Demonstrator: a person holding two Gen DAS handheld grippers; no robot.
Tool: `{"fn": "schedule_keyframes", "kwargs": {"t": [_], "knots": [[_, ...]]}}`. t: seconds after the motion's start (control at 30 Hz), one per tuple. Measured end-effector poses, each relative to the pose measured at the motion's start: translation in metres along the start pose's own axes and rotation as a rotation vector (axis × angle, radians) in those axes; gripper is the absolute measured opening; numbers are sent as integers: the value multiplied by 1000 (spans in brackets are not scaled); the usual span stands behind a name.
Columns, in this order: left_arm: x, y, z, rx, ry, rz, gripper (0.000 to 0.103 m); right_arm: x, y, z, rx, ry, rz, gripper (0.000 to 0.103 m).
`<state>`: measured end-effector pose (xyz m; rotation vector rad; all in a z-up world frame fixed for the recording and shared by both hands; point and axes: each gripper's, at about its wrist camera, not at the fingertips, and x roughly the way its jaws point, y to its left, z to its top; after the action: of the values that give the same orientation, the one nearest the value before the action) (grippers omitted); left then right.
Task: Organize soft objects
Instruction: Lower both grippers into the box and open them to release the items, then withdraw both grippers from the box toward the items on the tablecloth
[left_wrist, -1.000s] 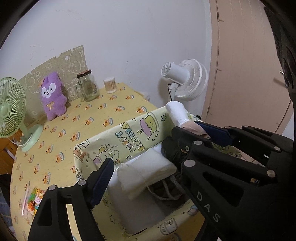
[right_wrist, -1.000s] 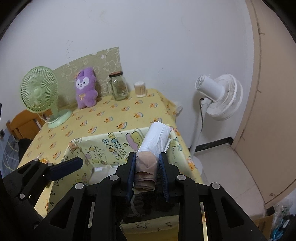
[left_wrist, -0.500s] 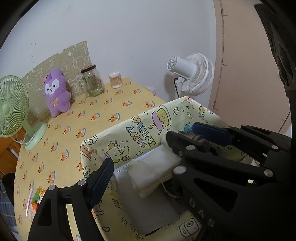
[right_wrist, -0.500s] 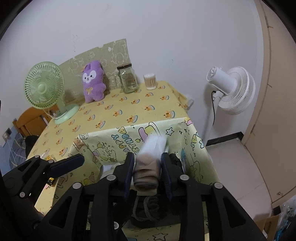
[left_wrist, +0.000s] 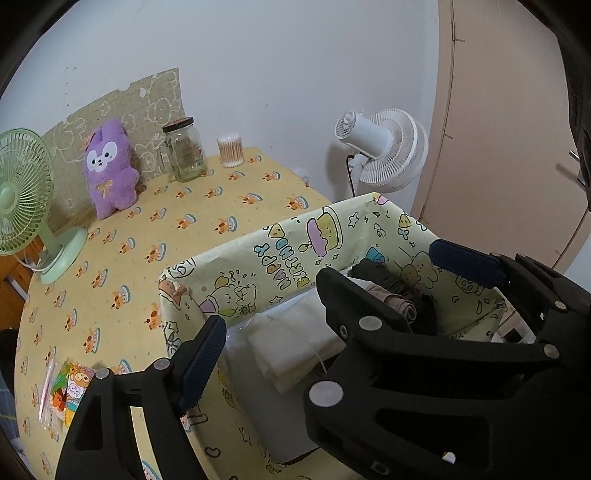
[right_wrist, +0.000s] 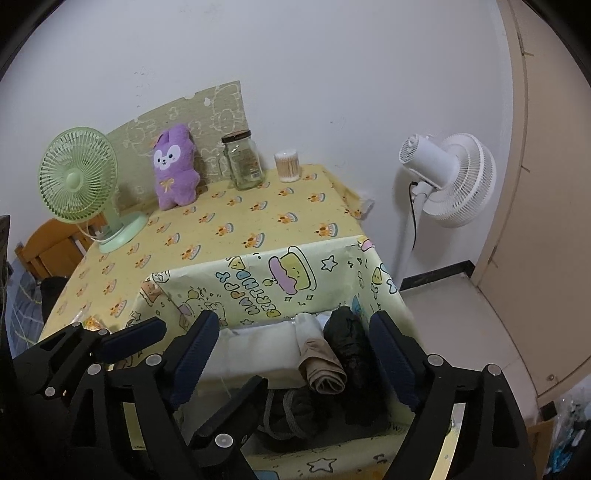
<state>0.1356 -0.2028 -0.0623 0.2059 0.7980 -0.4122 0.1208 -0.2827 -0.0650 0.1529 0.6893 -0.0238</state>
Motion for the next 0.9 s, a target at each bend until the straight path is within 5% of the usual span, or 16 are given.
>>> {"fn": "schedule_keyframes", "kwargs": {"t": [0.9], "knots": [[-64,17,-3,-28,-133,23,90,-60,36,5,-26,-101,-32,89]]}}
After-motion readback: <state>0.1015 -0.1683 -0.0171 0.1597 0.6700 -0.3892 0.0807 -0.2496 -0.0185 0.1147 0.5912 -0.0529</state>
